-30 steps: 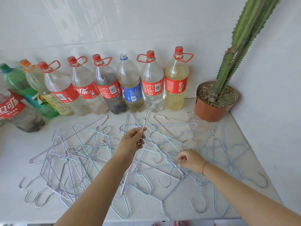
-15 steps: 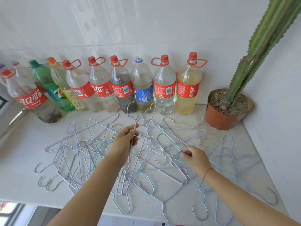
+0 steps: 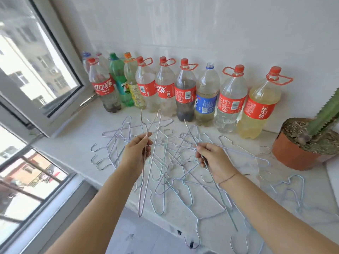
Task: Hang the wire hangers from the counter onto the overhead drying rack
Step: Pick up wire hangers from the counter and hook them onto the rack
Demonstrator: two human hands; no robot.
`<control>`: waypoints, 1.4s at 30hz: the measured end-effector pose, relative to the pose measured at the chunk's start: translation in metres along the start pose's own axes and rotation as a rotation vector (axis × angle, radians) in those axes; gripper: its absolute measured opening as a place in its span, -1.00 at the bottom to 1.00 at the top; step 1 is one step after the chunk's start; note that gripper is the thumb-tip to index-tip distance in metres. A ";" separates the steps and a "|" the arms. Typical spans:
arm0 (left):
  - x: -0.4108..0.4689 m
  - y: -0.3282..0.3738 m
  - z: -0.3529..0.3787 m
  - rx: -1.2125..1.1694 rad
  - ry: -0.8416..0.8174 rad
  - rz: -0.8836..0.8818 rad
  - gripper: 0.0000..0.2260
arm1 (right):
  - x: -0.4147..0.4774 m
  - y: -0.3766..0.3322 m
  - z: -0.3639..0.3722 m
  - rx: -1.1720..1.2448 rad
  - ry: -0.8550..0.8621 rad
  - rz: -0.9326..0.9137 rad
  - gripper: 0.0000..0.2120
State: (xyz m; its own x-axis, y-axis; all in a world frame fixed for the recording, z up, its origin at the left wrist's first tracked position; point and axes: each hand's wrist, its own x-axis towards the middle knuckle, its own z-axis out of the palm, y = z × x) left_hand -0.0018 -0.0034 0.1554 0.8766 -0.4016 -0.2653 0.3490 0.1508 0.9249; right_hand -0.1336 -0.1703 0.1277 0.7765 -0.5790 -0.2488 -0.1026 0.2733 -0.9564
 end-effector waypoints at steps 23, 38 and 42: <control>-0.422 0.028 -0.338 -0.152 0.797 0.240 -0.84 | -0.326 0.069 0.322 -0.102 -0.954 0.200 -0.81; -0.792 -0.023 -0.446 -0.251 1.398 0.456 -0.83 | -0.668 0.148 0.452 -0.233 -1.622 0.433 -0.87; -0.859 -0.029 -0.464 -0.311 1.516 0.528 -0.85 | -0.744 0.169 0.485 -0.290 -1.756 0.448 -0.86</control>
State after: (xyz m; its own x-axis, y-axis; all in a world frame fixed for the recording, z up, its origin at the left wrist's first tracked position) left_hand -0.6108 0.7565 0.2303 0.3529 0.9254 -0.1383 -0.1932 0.2167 0.9569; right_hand -0.4267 0.6792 0.2254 0.3223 0.9215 -0.2165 -0.4044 -0.0727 -0.9117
